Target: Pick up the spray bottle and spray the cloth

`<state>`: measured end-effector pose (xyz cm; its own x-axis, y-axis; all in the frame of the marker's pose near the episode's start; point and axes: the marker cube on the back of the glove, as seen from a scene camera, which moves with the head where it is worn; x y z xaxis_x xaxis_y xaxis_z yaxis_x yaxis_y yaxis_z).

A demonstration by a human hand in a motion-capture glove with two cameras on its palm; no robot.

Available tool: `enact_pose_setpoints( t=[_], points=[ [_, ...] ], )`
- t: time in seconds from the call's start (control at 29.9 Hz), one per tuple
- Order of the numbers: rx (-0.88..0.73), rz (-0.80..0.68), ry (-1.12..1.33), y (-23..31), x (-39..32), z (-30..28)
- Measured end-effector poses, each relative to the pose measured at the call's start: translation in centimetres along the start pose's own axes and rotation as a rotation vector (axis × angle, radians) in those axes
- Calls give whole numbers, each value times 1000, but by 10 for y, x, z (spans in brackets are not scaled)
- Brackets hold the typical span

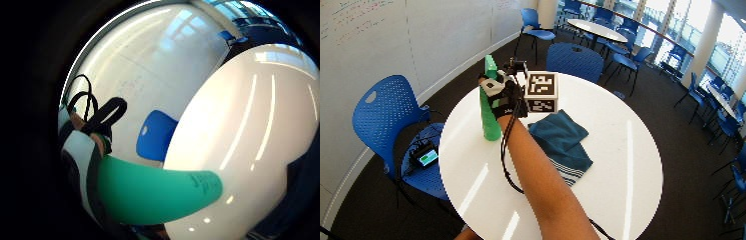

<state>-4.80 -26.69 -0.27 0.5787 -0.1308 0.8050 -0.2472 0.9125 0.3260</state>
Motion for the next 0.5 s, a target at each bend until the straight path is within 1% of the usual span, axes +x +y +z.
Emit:
enact_pose_setpoints(
  t=[0.3,0.5],
  points=[
    [-66,125,-31,18,18,4],
    [-77,166,-10,16,27,6]
  ],
)
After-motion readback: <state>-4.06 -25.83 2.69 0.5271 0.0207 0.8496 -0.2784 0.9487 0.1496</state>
